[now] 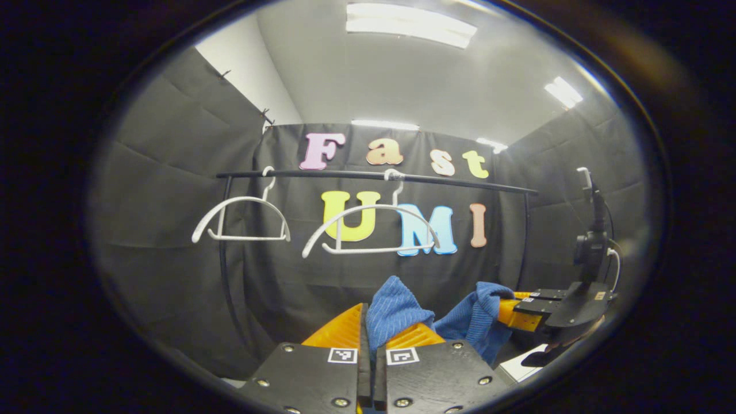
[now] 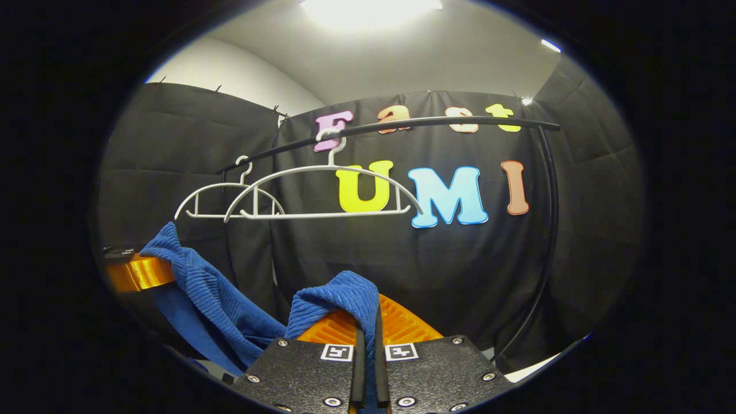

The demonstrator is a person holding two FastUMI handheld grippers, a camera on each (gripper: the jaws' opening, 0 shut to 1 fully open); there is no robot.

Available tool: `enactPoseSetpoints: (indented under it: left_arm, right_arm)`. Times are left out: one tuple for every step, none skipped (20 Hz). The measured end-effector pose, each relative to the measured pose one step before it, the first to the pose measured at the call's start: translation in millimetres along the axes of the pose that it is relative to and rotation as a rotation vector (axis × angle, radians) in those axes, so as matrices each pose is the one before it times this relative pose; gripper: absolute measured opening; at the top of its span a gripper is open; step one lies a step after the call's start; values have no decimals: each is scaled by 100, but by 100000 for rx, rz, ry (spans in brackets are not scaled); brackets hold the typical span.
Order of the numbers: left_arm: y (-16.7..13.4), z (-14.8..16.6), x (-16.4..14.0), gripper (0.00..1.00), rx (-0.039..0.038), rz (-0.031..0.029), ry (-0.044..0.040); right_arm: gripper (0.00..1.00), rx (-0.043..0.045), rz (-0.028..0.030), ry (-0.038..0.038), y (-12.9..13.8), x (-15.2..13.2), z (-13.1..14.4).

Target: Grasp the clothes on the hanger with both hands and then place them into the laundry hamper below.

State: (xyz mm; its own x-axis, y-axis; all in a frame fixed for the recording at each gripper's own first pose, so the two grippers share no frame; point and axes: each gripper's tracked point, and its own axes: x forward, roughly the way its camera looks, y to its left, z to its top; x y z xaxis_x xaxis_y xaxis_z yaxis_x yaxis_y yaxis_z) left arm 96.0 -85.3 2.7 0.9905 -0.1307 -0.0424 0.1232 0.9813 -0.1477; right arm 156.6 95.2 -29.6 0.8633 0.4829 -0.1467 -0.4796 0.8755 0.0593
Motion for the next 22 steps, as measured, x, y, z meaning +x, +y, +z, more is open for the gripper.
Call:
enactPoseSetpoints:
  left_arm:
    - [-362, -930, -146, 0, -692, -1164, 1710]
    - [-390, -901, -45, 0, -365, -1100, 1676]
    - [-257, -828, -81, 0, -117, -989, 1505]
    - [-316, -999, 310, 4, -143, -1060, 1275]
    - [-213, -936, 161, 3, 15, -749, 1265]
    - [-84, -1094, 172, 8, 258, -359, 1608]
    - [204, -1223, 590, 8, 286, -206, 1921]
    - [103, -1186, 340, 8, 304, -321, 1976]
    - [125, -1129, 195, 8, 128, -283, 2196]
    - [114, -1104, 182, 8, 56, -178, 2018]
    - [56, -1265, -69, 4, -91, 224, 2110]
    - [204, -1289, 125, 8, -382, 340, 2324]
    - [165, -1424, 68, 8, -622, 456, 2469]
    - [273, -1452, 98, 8, -666, 460, 2767]
    - [188, -1418, 222, 4, -494, 788, 2731]
    - [390, -1349, 414, 4, -157, 679, 2640]
    - [374, -1426, 375, 3, 133, 930, 2594]
    - [386, -1457, 218, 4, 340, 774, 2640]
    - [115, -1032, 208, 8, 291, 870, 2393]
    - [62, -895, 274, 4, 258, 740, 2344]
    - [-144, -1009, 720, 4, 54, 272, 2510]
    - [-297, -850, 719, 4, 232, -56, 2735]
  right_arm:
    - [6, 161, 409, 2010, 589, -374, -1108]
    - [6, -85, 190, 2363, 445, -354, -1114]
    - [6, -24, 323, 1914, 349, -178, -1059]
    - [6, 21, -195, 1675, 285, -246, -879]
    - [6, 160, -206, 1425, 125, -99, -930]
    - [5, 215, -489, 1711, 188, 11, -901]
    - [6, 17, -112, 1755, -4, 125, -920]
    - [6, -245, -560, 2132, 65, 282, -1106]
    - [5, -43, -198, 2483, -180, 221, -1030]
    - [7, 286, -471, 2304, 53, 187, -1131]
    - [7, 172, -491, 1825, -205, 396, -1029]
    - [7, 251, -646, 2300, -80, 534, -1030]
    - [7, 71, -385, 2551, -243, 387, -995]
    - [7, -244, -489, 2409, -28, 189, -1216]
    - [7, -480, -399, 2277, 113, 383, -1146]
    - [7, -601, -648, 2425, -134, 299, -1048]
    - [7, -102, -40, 2590, 31, 292, -1196]
    - [8, 1, 493, 2357, 242, 106, -1188]
    - [9, -327, 285, 1966, 224, 216, -1112]
    - [10, -799, 107, 2023, 253, 294, -1018]
    - [11, -1023, 174, 1868, 3, 369, -921]
    - [13, -1345, -299, 1964, -80, 393, -853]
